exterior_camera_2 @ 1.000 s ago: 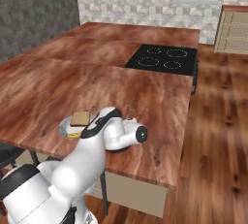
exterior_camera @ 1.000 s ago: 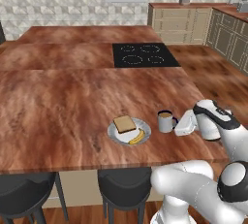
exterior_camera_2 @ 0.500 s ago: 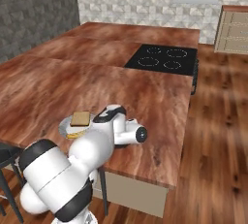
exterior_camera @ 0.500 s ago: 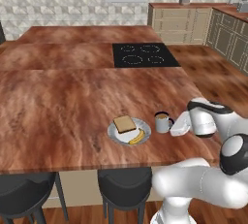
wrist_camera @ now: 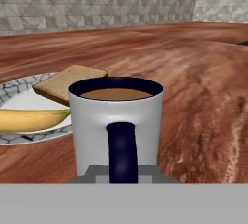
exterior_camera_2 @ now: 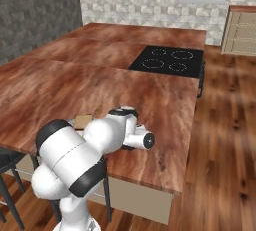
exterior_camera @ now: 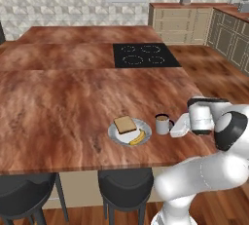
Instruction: Pick up the brewed coffee from the coffee machine and place it next to the breakfast plate on the dining counter.
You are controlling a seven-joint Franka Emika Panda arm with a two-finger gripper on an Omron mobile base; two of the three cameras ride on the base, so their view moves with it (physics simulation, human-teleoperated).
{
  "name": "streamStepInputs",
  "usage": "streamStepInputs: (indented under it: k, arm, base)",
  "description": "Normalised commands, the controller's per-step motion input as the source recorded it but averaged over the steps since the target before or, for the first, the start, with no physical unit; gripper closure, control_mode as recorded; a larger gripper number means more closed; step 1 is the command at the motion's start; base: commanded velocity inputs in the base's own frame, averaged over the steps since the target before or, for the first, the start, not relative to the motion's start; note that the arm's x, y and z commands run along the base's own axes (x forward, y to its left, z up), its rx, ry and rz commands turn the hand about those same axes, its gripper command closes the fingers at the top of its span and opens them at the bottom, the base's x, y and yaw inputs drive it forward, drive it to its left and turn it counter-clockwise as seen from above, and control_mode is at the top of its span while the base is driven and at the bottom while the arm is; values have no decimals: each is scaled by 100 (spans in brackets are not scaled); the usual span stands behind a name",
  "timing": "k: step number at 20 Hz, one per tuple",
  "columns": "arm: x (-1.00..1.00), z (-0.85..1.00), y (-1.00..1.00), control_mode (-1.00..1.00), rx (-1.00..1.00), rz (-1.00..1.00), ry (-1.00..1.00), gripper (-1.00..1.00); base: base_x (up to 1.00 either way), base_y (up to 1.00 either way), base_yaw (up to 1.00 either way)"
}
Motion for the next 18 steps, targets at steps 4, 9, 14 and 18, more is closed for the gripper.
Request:
streamStepInputs:
  k: [4,9,14,18]
  arm:
    - [20,-26,0,-100,0,0,0,100]
    - [19,-23,0,-100,-1,0,0,100]
    - [1,-6,2,-100,-6,0,-5,-100]
    - [-6,14,0,-100,-4,0,-5,-100]
  base:
    - [0,0,0]
    - [0,0,0]
    - [0,0,0]
    - [0,0,0]
